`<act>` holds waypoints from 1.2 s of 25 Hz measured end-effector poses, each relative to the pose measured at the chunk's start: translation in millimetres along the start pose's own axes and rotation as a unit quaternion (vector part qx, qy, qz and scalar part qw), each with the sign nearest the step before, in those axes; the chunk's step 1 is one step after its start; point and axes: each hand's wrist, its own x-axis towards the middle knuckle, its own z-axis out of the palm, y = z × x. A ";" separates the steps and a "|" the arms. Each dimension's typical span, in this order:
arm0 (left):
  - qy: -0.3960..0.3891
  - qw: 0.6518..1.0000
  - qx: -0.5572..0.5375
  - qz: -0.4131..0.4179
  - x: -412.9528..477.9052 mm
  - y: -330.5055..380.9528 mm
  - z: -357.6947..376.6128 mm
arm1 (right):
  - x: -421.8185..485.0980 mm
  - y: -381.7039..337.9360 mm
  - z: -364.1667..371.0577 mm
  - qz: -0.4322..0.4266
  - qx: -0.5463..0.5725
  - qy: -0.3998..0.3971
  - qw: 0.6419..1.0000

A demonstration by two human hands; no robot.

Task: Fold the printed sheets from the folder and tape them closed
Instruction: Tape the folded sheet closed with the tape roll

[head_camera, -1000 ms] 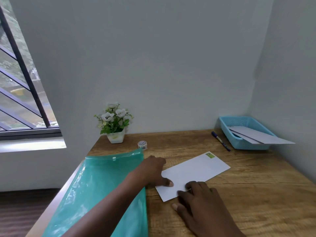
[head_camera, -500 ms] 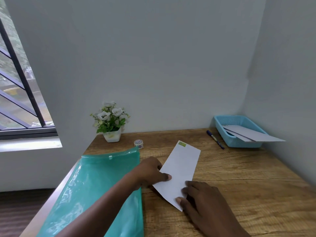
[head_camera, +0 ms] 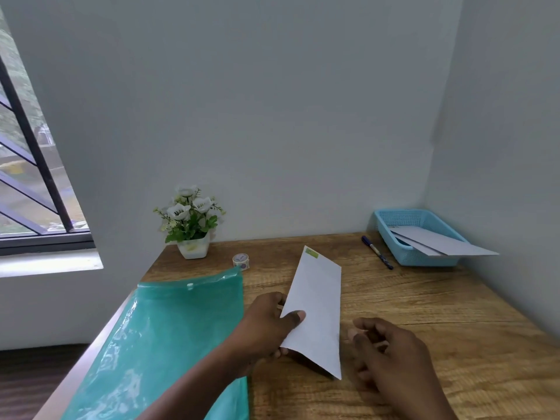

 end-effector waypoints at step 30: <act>0.041 0.953 -0.287 0.087 87.3 156.7 167.1 | 122.1 -24.3 -184.7 0.075 0.223 0.103 0.967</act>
